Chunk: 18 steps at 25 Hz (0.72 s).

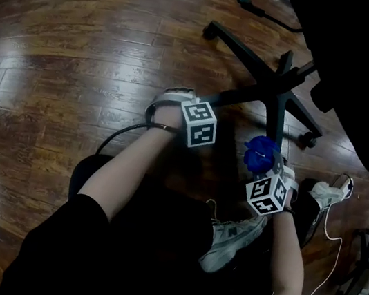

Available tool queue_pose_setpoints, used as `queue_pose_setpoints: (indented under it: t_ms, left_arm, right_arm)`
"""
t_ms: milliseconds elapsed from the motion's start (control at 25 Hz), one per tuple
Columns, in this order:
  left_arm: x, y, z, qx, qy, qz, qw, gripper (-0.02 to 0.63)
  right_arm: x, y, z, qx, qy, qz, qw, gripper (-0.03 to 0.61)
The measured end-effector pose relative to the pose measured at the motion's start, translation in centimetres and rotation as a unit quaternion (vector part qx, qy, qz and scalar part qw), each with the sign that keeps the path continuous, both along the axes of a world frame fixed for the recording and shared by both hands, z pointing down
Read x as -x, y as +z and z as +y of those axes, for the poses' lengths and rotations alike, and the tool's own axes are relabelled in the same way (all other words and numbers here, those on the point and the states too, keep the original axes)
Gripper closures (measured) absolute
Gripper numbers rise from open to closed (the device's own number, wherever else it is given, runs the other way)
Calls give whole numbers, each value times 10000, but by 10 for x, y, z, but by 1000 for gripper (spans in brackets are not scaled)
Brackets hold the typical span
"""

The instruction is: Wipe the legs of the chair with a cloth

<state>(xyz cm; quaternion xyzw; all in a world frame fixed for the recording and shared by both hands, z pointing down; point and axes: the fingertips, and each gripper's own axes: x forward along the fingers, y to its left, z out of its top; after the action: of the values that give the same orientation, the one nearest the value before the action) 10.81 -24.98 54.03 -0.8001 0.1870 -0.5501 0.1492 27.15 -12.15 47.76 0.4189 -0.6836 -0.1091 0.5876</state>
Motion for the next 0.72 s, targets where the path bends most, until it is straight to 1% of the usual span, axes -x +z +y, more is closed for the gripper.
queue_pose_setpoints:
  t_ms: [160,240,320,400,520,600,720]
  left_arm:
    - [-1,2,5,117,-41,0,9999,502]
    - [-2,1,8,152,-72,4,9999,502]
    - [-2,1,10,166,-98,-4,9998,502]
    - [-2,2,12,199,-102,3,9997,502]
    - [-3,1,12,259,-100,22,9996,502]
    - [-4,-2,12,264,-92,35,9996,502]
    - [-4,-3,13,266,-75,52,9996,502]
  right_arm:
    - [-8,22,71,366,-112,144,9992,483]
    - [-12,27,86,508,-168,239,9983,482]
    - [-14,28,87,598,-164,244,9978,482]
    - [-14,26,75,659,-114,233,9975,483]
    - [-13,19,39,597,-99,346,9976,482]
    - [-12,9,4,462,-93,415,9980,482]
    - [-8,-8,-56,96,-78,404,9991,483]
